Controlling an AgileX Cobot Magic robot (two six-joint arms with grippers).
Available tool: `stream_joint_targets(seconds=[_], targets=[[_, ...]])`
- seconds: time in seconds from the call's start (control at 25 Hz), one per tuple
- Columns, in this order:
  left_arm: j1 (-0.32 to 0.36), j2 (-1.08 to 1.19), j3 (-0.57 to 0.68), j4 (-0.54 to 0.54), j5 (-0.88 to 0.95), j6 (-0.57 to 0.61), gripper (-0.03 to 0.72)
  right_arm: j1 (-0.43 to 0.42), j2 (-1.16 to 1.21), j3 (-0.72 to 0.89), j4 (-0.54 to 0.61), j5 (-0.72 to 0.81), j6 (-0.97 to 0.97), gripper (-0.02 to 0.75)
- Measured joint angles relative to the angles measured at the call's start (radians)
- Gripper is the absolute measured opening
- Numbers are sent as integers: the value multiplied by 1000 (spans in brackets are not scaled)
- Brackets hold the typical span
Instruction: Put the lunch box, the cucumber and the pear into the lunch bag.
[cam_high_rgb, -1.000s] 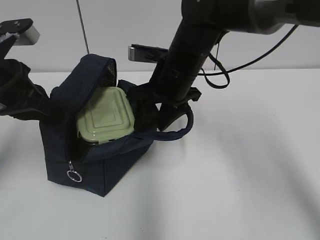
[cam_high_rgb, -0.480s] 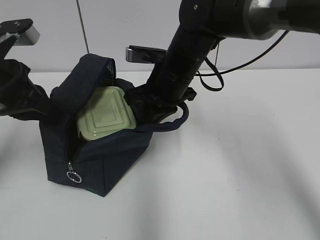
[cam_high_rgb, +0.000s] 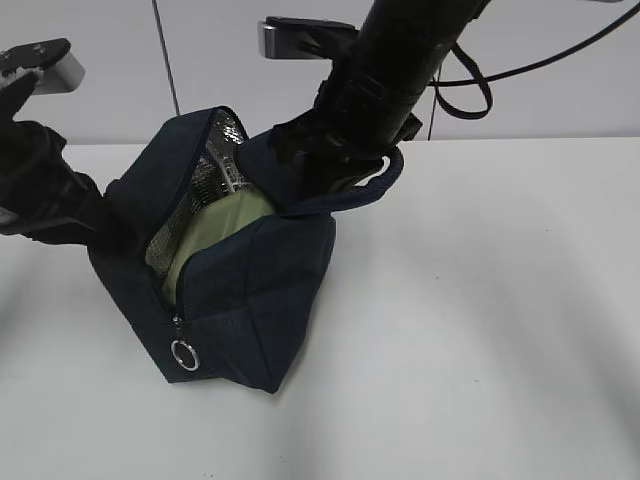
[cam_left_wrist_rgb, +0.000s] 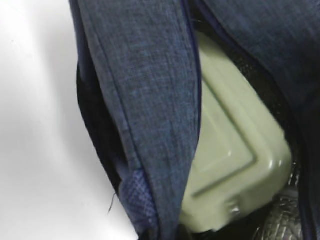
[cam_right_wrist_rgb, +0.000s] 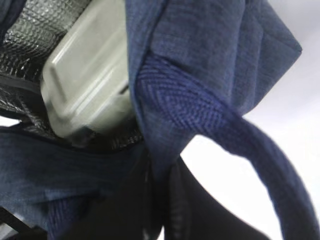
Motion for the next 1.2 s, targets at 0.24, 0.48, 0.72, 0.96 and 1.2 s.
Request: stream_joint_targets(seconds=[0.24, 0.48, 0.72, 0.96, 1.2], targets=[[-4, 0, 0, -23, 13, -1, 1, -27, -53, 84, -28, -2, -5, 13], [-62, 2, 0, -24, -1, -1, 1, -93, -63, 233, 135, -88, -115, 12], [-70, 14, 0, -26, -11, -4, 1, -128, -63, 290, 306, -107, -257, 12], [-70, 42, 0, -26, -12, -11, 41, -128, -63, 292, 362, -105, -314, 70], [-70, 42, 0, -25, -18, -15, 325, -128, -116, 292, 367, -86, -342, 459]])
